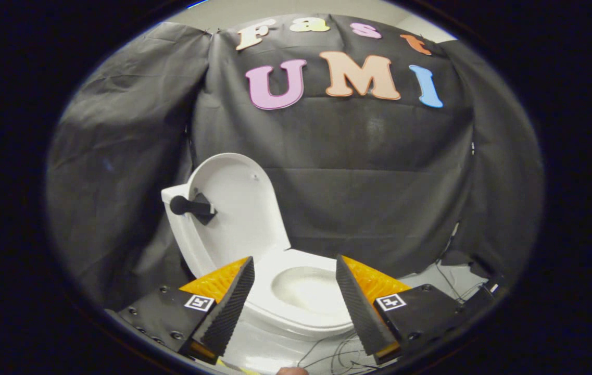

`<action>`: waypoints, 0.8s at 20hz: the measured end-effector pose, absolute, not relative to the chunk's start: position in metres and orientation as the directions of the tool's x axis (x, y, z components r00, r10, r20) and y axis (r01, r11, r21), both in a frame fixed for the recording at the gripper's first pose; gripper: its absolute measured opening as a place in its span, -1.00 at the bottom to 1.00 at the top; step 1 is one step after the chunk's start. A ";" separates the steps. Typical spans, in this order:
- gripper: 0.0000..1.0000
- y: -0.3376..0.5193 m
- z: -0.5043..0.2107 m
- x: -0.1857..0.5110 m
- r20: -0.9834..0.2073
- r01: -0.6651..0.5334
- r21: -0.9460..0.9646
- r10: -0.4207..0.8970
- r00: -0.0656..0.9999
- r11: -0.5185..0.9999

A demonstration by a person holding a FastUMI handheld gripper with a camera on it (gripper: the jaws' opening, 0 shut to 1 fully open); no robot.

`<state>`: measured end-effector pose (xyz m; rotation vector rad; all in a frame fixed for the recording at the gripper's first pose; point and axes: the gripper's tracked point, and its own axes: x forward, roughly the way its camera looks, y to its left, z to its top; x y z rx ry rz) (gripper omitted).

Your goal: Open the toilet lid.

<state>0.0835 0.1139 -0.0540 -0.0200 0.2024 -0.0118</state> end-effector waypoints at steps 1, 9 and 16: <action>0.93 0.102 -0.054 0.080 -0.172 0.032 -0.009 -0.033 0.984 0.999; 0.97 0.065 -0.040 0.084 -0.078 0.141 0.106 -0.133 0.988 0.984; 0.98 0.071 -0.057 0.090 -0.131 0.114 0.059 -0.105 0.986 0.992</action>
